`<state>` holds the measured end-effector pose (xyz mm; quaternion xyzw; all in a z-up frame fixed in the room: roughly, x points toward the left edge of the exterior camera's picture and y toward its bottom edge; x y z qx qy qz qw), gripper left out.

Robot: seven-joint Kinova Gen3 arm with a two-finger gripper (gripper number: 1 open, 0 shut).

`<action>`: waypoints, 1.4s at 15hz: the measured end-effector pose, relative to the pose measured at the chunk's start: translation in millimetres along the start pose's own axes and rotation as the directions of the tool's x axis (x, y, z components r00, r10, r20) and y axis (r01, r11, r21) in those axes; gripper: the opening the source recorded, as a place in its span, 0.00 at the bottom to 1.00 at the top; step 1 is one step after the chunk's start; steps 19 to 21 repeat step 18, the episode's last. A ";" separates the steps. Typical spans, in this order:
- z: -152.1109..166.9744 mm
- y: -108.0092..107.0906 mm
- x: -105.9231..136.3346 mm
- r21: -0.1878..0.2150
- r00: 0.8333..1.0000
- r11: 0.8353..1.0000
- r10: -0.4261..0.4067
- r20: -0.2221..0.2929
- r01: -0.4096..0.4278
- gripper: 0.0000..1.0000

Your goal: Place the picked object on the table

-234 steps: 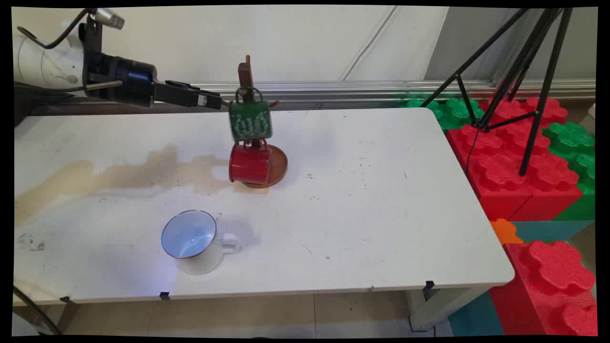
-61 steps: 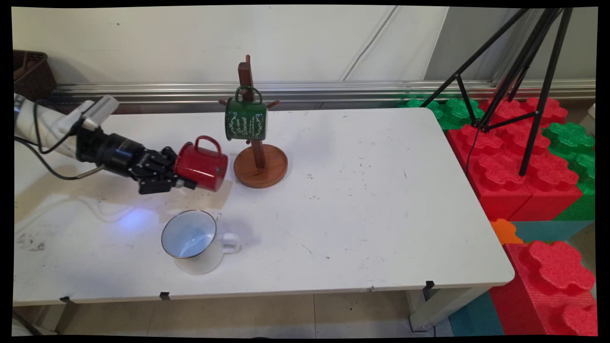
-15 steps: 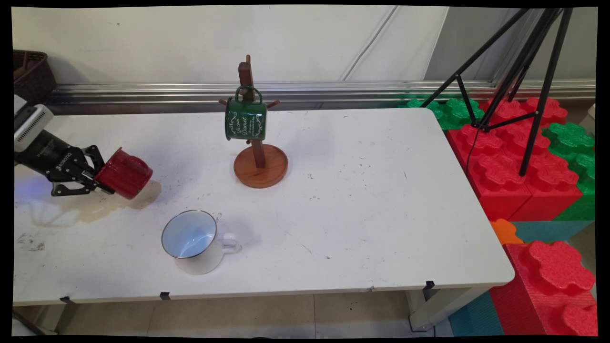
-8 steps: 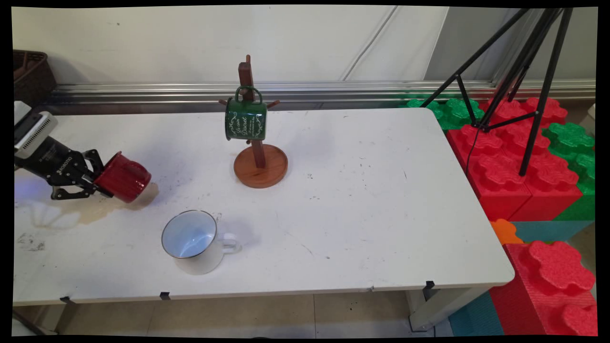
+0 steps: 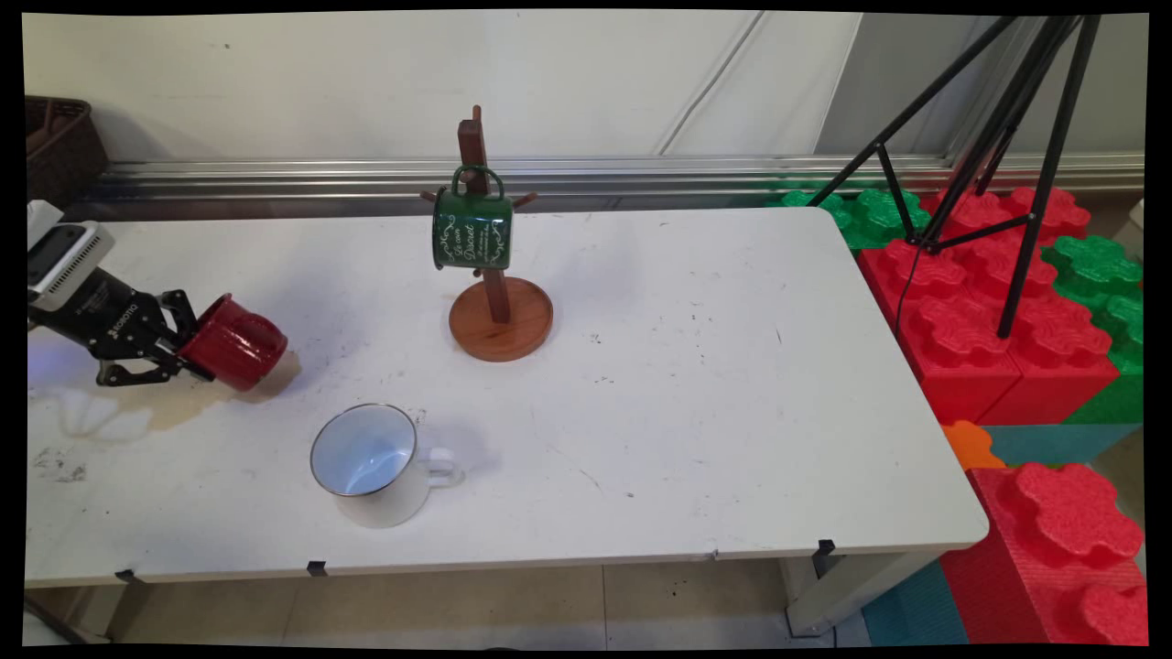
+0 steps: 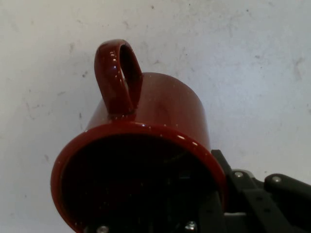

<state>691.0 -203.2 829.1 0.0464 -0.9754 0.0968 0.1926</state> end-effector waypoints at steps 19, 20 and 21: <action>4.7 4.1 2.9 -0.027 1.000 1.000 0.017 0.014 -0.017 1.00; 4.7 4.1 2.9 -0.027 1.000 1.000 0.017 0.014 -0.017 1.00; 4.7 4.1 2.9 -0.027 1.000 1.000 0.017 0.014 -0.017 1.00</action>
